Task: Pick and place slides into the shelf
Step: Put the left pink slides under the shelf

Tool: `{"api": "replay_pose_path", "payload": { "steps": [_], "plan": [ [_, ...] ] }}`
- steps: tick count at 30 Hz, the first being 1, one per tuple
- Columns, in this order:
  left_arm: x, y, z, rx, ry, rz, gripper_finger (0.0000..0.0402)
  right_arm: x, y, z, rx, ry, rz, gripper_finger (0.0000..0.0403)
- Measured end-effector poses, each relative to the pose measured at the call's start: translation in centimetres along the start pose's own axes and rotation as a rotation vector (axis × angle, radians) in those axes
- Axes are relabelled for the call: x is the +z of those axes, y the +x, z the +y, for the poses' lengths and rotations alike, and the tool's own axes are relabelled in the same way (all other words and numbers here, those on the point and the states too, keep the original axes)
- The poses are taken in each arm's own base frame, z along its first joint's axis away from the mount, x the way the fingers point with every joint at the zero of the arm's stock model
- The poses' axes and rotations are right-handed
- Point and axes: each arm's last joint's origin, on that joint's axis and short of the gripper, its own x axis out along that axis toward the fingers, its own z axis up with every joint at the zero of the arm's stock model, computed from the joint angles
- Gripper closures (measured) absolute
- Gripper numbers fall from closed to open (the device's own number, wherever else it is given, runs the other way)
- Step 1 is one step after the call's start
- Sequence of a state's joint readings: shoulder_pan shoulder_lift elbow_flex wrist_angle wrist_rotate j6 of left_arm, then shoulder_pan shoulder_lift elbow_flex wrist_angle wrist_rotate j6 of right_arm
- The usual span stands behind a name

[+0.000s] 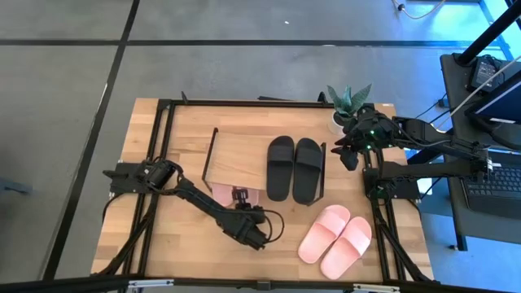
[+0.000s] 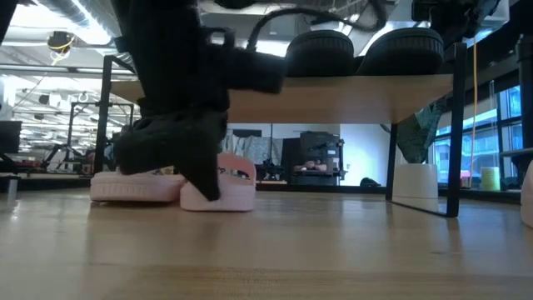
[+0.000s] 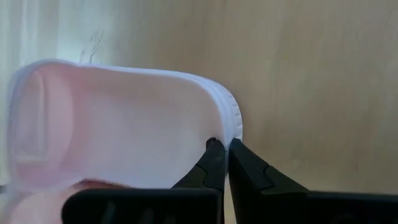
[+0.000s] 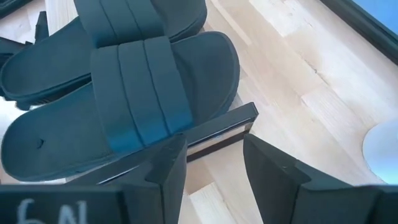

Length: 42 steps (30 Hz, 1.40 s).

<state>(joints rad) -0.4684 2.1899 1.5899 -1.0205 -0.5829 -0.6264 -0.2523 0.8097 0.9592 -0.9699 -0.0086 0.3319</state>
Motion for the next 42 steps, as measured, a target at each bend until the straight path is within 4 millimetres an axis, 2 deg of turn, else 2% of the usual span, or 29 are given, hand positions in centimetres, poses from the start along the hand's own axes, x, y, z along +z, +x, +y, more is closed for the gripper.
{"api": "replay_pose_path", "payload": {
  "steps": [6,16,29,35,42],
  "plan": [
    [-0.8,0.0,0.4,0.037,0.143,0.072,0.0401,0.0,0.0,0.0,0.000,0.008,0.000,0.0243],
    [-0.9,0.0,0.5,0.040,0.142,0.080,0.0397,0.0,0.0,0.0,0.000,0.034,0.000,0.0243],
    [-1.0,-0.2,0.0,0.024,0.122,0.062,0.0334,0.0,0.0,0.0,0.001,0.032,0.000,0.0243],
    [-1.0,-0.5,-0.5,0.007,0.106,0.038,0.0271,0.0,0.0,0.0,0.001,0.031,0.000,0.0243],
    [0.0,-2.7,-1.2,0.007,0.095,-0.051,0.0208,0.0,0.0,0.0,0.000,0.029,0.000,0.0243]
  ]
}}
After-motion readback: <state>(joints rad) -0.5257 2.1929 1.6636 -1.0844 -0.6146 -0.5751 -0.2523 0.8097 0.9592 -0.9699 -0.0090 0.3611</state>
